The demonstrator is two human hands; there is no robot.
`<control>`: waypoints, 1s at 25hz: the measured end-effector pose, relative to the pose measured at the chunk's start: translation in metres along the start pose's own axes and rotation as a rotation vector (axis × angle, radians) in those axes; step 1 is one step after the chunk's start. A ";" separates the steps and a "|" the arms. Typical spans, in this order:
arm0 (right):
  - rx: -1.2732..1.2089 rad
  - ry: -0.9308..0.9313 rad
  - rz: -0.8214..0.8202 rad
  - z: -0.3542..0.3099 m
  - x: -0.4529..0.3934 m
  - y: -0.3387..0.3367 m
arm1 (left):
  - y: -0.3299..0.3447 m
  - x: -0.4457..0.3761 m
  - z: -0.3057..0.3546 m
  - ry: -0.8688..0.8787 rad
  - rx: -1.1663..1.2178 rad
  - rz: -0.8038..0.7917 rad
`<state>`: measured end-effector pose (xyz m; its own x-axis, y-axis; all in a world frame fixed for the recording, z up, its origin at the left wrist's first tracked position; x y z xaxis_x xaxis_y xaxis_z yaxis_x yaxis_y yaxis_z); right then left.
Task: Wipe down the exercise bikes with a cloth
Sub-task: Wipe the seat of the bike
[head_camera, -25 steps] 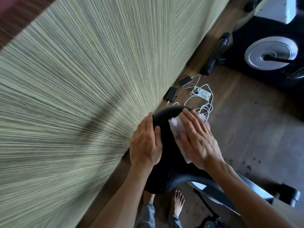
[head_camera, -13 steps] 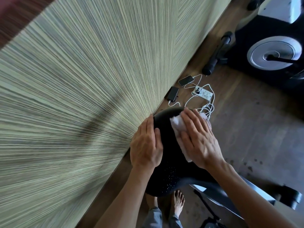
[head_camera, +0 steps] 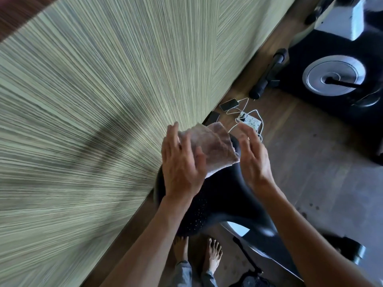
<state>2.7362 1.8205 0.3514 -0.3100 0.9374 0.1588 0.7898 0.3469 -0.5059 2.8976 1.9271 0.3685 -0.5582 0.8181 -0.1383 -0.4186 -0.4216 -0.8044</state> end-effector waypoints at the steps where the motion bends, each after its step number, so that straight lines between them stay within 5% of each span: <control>1: 0.000 0.069 0.040 0.011 0.007 -0.006 | 0.013 -0.008 0.017 0.017 -0.044 -0.051; 5: -0.046 0.114 0.043 0.019 0.022 0.005 | 0.075 -0.036 0.041 -0.073 -0.354 -0.376; 12: 0.490 -0.151 -0.178 0.014 0.036 0.051 | 0.020 -0.019 -0.015 -0.074 -0.469 -0.165; 19: 0.547 -0.204 -0.152 0.015 0.035 0.052 | 0.049 -0.040 0.017 0.268 -0.419 -0.321; 25: 0.584 -0.169 -0.154 0.013 0.036 0.056 | 0.021 -0.029 -0.024 0.028 -0.318 -0.204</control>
<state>2.7620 1.8735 0.3181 -0.5144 0.8434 0.1551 0.3240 0.3586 -0.8754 2.9217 1.9038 0.3417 -0.4644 0.8851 0.0310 -0.2736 -0.1102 -0.9555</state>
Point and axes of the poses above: each hand's wrist, its own x-axis away from the middle knuckle, its own y-axis out of the palm, z = x × y, the point moved 9 cm from there along -x, towards the middle knuckle, and after that the axes turned 8 degrees about x, right-handed, at the moved point
